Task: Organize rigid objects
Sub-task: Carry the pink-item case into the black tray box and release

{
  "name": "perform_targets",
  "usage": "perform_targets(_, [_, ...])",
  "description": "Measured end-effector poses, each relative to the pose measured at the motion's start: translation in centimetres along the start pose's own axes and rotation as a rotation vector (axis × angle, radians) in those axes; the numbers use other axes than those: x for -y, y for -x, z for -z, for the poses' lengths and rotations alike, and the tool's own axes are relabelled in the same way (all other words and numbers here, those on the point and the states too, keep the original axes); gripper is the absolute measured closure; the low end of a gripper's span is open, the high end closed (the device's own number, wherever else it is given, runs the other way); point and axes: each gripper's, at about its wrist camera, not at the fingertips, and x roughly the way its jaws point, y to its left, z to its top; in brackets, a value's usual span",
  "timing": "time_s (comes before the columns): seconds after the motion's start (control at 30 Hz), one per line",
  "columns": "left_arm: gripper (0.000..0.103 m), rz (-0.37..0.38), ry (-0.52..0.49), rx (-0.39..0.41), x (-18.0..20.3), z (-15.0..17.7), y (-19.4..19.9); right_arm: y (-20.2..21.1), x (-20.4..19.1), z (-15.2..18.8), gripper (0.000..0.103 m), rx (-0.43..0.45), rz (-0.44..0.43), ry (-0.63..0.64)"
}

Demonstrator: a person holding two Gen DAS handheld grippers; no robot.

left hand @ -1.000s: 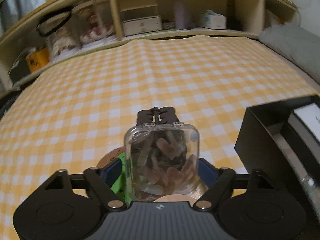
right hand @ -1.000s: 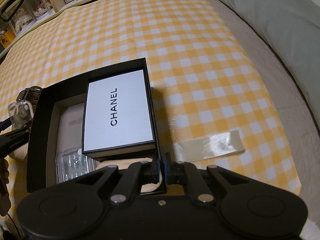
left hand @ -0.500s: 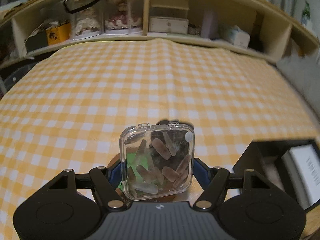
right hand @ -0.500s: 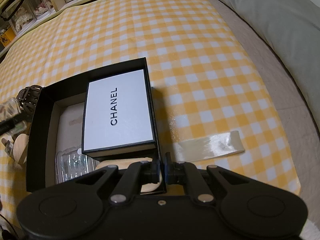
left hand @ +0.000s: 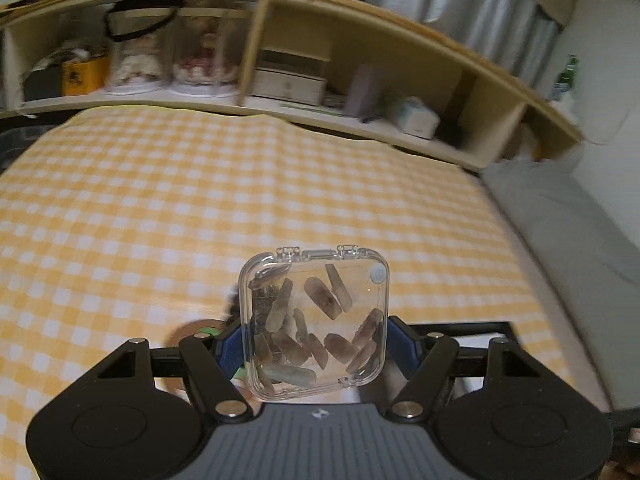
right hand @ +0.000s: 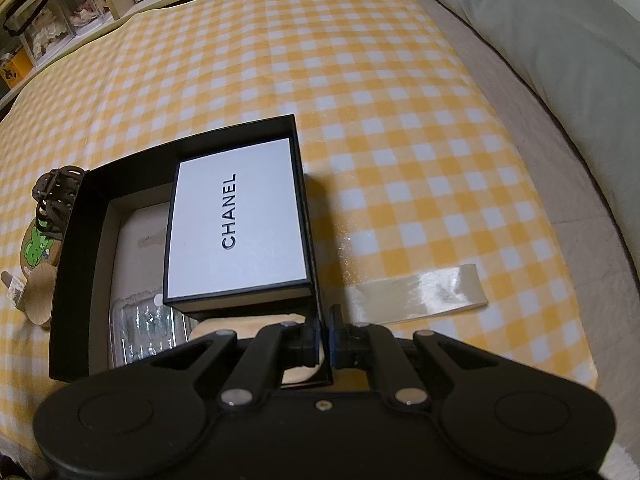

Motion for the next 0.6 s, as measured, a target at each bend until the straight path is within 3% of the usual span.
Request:
perform_targets(0.17, [0.031,0.131,-0.016,-0.074,2.9,1.0,0.2,0.0,0.0,0.0,0.098,0.0,-0.001,-0.001])
perform_targets(0.27, [0.031,0.174,-0.031,-0.111,4.3,1.7,-0.5,0.0,-0.1,0.0,0.098,0.001,0.002,0.004])
perform_targets(0.6, [0.031,0.168,-0.062,-0.243,7.2,2.0,-6.0,0.0,-0.2,-0.1,0.098,0.0,0.007,0.014])
